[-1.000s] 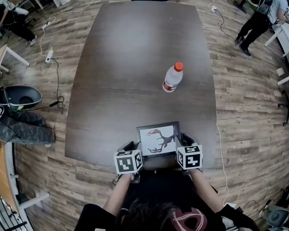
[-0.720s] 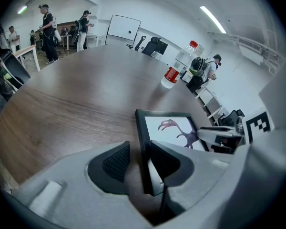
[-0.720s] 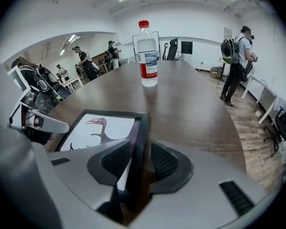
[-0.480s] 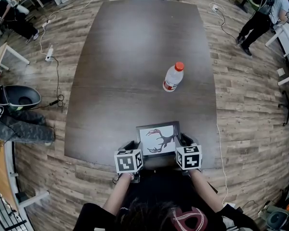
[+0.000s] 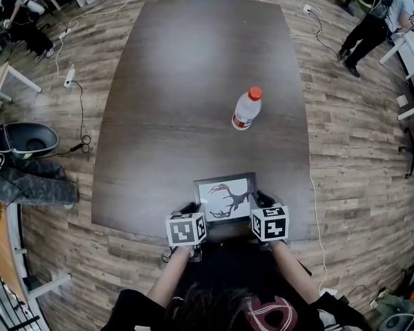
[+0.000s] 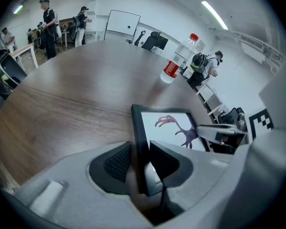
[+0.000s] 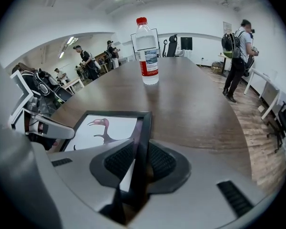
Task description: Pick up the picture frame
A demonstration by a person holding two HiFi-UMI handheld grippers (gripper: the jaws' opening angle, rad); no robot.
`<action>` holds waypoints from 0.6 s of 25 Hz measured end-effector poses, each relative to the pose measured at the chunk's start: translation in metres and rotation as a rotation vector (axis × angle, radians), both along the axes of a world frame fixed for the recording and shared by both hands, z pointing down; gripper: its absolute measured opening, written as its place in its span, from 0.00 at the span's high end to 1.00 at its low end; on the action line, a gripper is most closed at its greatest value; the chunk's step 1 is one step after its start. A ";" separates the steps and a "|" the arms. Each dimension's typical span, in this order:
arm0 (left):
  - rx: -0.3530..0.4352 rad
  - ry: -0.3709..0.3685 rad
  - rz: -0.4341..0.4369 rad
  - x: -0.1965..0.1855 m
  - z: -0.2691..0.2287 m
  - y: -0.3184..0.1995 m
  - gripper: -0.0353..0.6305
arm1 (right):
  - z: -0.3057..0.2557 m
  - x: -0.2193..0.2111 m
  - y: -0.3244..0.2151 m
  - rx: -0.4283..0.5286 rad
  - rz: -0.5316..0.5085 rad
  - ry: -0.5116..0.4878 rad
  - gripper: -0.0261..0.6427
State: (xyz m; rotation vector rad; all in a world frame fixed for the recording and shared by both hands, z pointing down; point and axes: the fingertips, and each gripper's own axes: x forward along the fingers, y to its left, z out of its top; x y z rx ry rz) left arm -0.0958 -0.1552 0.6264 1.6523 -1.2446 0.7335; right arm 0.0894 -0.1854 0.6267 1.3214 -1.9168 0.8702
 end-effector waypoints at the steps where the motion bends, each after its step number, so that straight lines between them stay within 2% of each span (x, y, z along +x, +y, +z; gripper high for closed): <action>1: -0.002 0.008 -0.011 -0.001 0.000 0.000 0.76 | 0.000 0.000 0.000 0.004 -0.003 0.001 0.83; 7: -0.019 0.037 -0.078 -0.002 -0.001 -0.001 0.82 | -0.001 -0.002 0.000 -0.020 0.002 -0.011 0.82; 15: -0.007 -0.002 -0.055 0.001 -0.001 0.000 0.83 | -0.002 0.002 -0.001 -0.010 0.026 -0.012 0.85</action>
